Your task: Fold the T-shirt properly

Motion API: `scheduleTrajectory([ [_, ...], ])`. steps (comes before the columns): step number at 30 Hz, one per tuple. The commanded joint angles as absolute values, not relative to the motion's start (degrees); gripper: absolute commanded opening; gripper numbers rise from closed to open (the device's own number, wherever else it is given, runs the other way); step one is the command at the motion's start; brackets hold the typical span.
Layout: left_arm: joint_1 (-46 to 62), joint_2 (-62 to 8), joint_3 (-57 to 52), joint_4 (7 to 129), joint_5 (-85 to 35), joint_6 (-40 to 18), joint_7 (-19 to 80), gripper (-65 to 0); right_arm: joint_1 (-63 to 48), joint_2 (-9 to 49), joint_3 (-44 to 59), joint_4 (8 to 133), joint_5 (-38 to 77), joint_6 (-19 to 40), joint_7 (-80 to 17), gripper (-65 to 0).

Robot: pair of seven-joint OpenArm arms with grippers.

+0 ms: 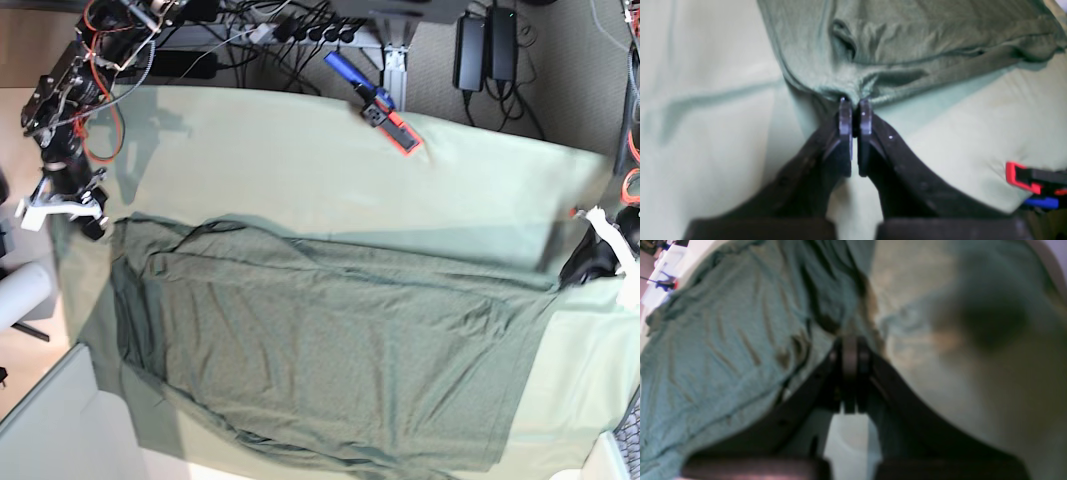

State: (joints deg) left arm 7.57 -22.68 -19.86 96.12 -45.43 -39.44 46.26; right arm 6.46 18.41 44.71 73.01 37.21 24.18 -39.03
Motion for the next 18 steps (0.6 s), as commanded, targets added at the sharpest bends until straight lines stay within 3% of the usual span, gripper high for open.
scheduleTrajectory([
  [1, 5.8, -23.5, -20.3, 97.0, -46.3, -40.0, 44.8, -65.0, 8.3, 19.7, 44.9, 74.0, 37.5, 24.4, -37.5, -65.0],
  [12, -7.3, -23.5, -17.6, 82.5, -45.3, -40.0, 43.9, -65.0, 15.2, 19.7, 37.9, 71.9, 30.2, 24.4, -35.8, -65.0],
  [18, -9.8, -23.5, -13.0, 81.7, -45.0, -40.0, 44.0, -65.0, 15.4, 19.7, 38.0, 73.0, 31.9, 24.4, -39.6, -65.0],
])
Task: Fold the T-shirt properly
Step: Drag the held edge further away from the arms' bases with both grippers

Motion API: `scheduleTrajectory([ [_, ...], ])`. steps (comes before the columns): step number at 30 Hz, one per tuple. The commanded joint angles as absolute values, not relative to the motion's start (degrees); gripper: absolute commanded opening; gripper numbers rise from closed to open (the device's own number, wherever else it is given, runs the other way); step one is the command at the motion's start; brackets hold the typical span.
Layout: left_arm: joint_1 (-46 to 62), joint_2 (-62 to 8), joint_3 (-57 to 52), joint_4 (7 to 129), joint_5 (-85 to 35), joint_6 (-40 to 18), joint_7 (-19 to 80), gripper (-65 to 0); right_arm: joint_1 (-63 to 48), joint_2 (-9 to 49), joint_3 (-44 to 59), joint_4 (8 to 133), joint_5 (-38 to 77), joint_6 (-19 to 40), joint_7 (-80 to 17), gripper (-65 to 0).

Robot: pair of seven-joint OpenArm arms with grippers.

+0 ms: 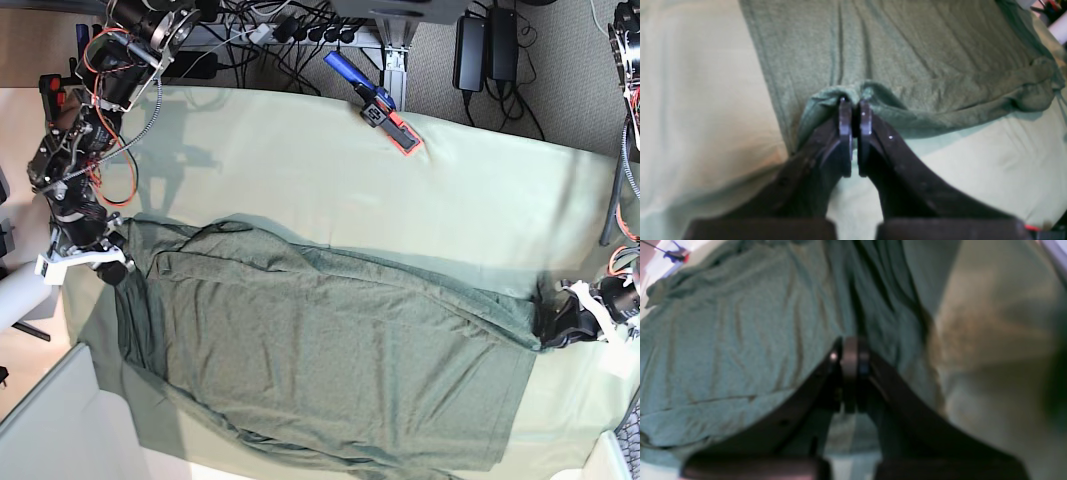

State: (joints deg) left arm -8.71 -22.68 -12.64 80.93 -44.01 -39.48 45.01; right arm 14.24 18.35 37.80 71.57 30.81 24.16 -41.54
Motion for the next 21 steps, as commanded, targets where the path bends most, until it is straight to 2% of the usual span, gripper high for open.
scheduleTrajectory([
  [1, -9.8, -23.5, -12.7, 81.7, -44.8, -40.0, 44.0, -65.0, 15.2, 19.6, 39.7, 73.7, 34.0, 24.4, -41.1, -65.0],
  [6, -9.5, -23.5, -12.7, 81.7, -43.4, -40.0, 44.5, -65.0, 11.3, 19.9, 48.9, 79.2, 38.5, 24.8, -43.2, -65.0],
  [13, -9.5, -22.9, -12.7, 81.7, -44.6, -40.0, 44.4, -65.0, 3.9, 18.9, 49.7, 79.3, 40.4, 24.8, -43.1, -63.5],
  [15, -9.4, -22.3, -12.7, 81.7, -44.5, -40.0, 44.5, -65.0, 3.0, 17.9, 49.5, 79.3, 41.5, 24.8, -43.1, -44.9],
  [17, -9.3, -22.2, -12.7, 81.7, -44.5, -40.0, 44.4, -65.0, 3.0, 16.6, 48.6, 79.2, 41.1, 24.8, -42.7, -32.4],
  [18, -9.3, -22.2, -12.7, 81.7, -44.5, -40.0, 44.5, -65.0, 3.0, 15.9, 47.7, 79.2, 40.7, 24.8, -41.5, -30.1],
  [21, -9.3, -22.2, -12.7, 81.7, -44.5, -40.0, 45.0, -65.0, 3.3, 14.1, 43.8, 79.1, 38.1, 24.8, -38.1, -30.1],
])
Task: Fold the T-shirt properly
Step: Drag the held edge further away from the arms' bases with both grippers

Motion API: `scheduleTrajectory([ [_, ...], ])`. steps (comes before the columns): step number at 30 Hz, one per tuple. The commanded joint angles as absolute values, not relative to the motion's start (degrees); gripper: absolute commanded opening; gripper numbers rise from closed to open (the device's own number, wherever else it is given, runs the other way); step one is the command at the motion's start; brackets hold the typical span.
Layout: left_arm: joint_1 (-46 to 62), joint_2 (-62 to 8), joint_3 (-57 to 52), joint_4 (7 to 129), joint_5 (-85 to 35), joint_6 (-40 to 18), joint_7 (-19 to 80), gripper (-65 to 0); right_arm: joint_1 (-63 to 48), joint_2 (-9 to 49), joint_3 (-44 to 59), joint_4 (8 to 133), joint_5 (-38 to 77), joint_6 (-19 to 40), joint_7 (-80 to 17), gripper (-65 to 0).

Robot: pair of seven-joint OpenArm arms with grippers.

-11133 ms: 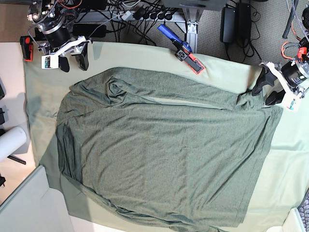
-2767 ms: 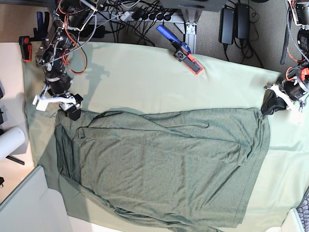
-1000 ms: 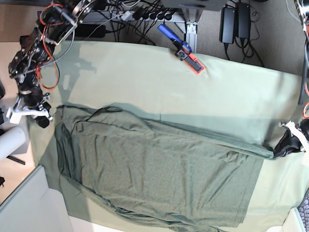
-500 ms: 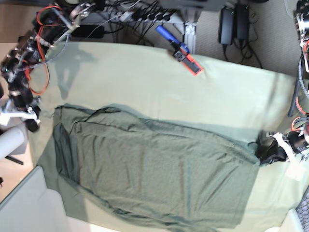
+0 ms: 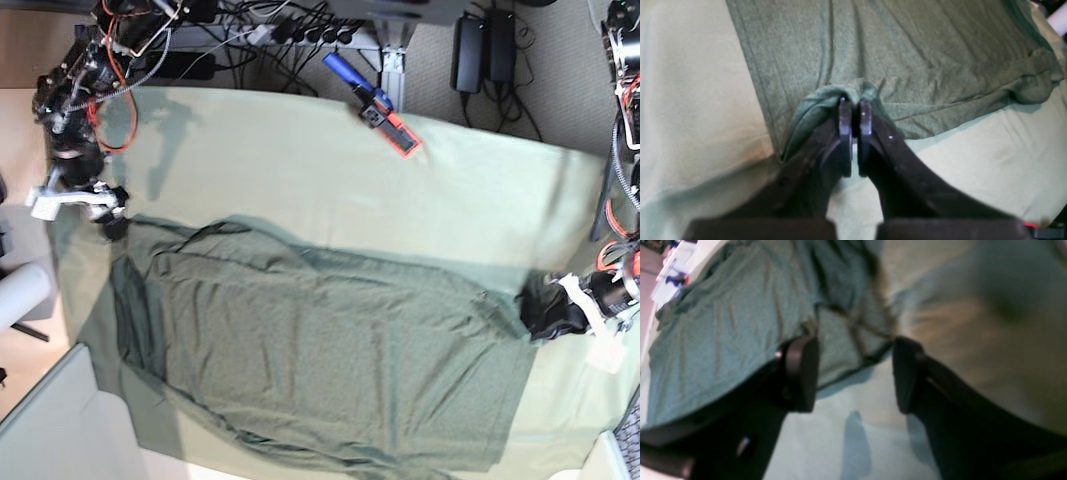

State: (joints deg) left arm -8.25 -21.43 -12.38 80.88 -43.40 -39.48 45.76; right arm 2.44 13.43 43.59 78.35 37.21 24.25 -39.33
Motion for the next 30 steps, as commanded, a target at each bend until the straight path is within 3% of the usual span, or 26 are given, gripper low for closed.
scheduleTrajectory([
  [1, -9.3, -22.2, -12.7, 81.7, -44.5, -40.0, 45.1, -65.0, 3.4, 13.7, 42.2, 78.9, 37.5, 24.8, -37.2, -30.1],
  [8, -9.2, -22.2, -12.7, 81.7, -44.3, -40.0, 45.5, -65.0, 6.2, 11.7, 37.0, 77.4, 31.3, 24.1, -34.3, -30.1],
  [30, -9.2, -22.2, -12.7, 81.7, -44.8, -40.0, 45.5, -65.0, 5.7, 13.6, 44.1, 70.5, 31.1, 20.8, -32.3, -30.1],
])
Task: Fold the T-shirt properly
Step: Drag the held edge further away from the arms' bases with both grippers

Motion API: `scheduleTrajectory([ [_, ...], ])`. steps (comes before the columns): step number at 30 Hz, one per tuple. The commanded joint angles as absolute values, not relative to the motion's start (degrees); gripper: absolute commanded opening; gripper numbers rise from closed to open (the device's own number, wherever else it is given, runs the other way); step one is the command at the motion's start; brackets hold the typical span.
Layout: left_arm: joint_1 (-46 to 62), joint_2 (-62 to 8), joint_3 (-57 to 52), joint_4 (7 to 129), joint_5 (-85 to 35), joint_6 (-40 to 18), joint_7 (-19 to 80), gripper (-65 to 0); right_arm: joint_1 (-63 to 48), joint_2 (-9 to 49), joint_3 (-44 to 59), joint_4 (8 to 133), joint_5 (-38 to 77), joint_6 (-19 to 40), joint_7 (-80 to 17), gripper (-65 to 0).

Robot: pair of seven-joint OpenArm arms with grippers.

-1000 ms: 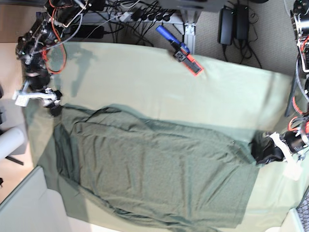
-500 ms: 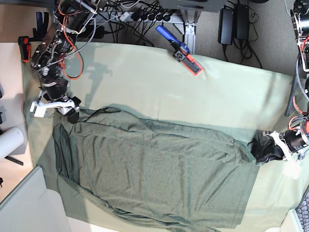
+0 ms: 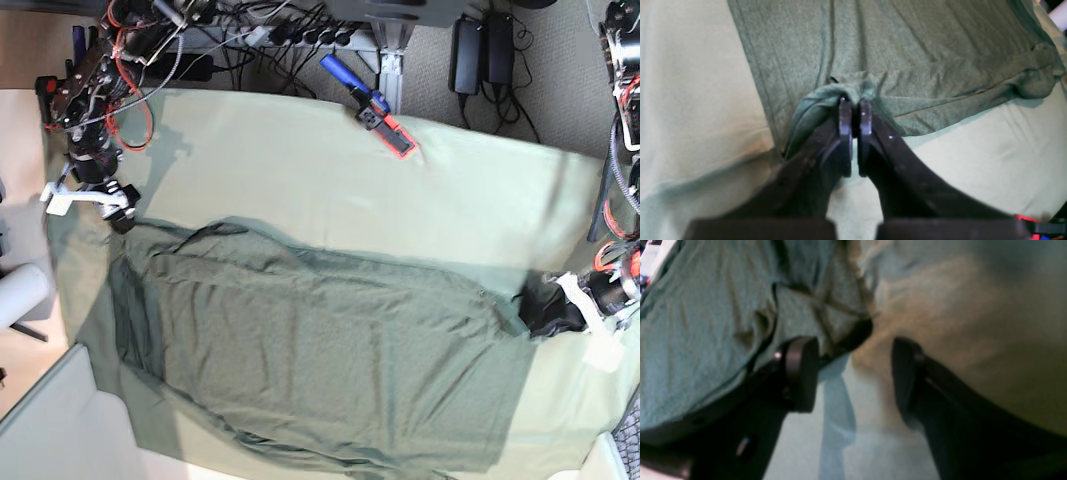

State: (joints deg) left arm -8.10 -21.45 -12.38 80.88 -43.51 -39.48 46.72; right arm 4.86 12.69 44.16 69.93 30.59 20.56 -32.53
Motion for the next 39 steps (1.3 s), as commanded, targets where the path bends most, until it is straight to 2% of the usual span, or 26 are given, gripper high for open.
scheduleTrajectory([
  [1, -9.2, -22.2, -12.7, 81.7, -44.8, -40.0, 45.5, -65.0, 6.1, 13.6, 44.0, 70.1, 31.0, 20.8, -32.3, -30.1],
  [8, -9.2, -22.2, -12.7, 81.7, -44.7, -40.0, 45.6, -65.0, 8.2, 13.6, 41.5, 69.2, 31.0, 20.8, -32.6, -30.4],
  [9, -9.2, -22.2, -12.7, 81.7, -44.7, -40.0, 45.7, -65.0, 8.2, 13.6, 41.3, 69.2, 31.0, 20.8, -32.6, -32.9],
  [11, -9.2, -22.2, -12.7, 81.7, -44.7, -40.0, 45.8, -65.0, 8.2, 13.6, 41.2, 69.2, 31.0, 20.8, -32.7, -45.1],
  [13, -9.2, -22.2, -12.7, 81.7, -44.7, -40.0, 45.8, -65.0, 8.2, 13.6, 41.2, 69.2, 31.0, 20.8, -32.9, -63.1],
  [14, -9.2, -22.2, -12.7, 81.7, -44.7, -40.0, 45.8, -65.0, 8.2, 13.6, 41.2, 69.2, 30.9, 20.8, -32.9, -65.0],
  [23, -9.2, -22.3, -12.7, 81.7, -44.7, -40.0, 46.1, -65.0, 8.6, 13.6, 41.3, 73.1, 32.3, 20.8, -33.2, -65.0],
  [29, -9.2, -22.3, -12.7, 81.7, -42.1, -40.0, 45.3, -65.0, 12.3, 14.6, 41.3, 73.1, 28.8, 20.8, -33.0, -65.0],
  [32, -9.2, -22.7, -12.7, 81.6, -41.0, -40.0, 43.2, -62.1, 14.9, 15.0, 41.3, 72.9, 27.1, 20.8, -33.0, -65.0],
  [35, -9.5, -23.2, -12.6, 81.3, -39.4, -40.0, 41.7, -62.1, 17.2, 15.6, 41.2, 71.8, 26.3, 20.8, -33.0, -65.0],
  [39, -11.1, -23.5, -12.6, 77.0, -39.1, -40.0, 40.6, -62.1, 19.8, 15.6, 41.0, 69.5, 24.4, 20.8, -33.0, -65.0],
])
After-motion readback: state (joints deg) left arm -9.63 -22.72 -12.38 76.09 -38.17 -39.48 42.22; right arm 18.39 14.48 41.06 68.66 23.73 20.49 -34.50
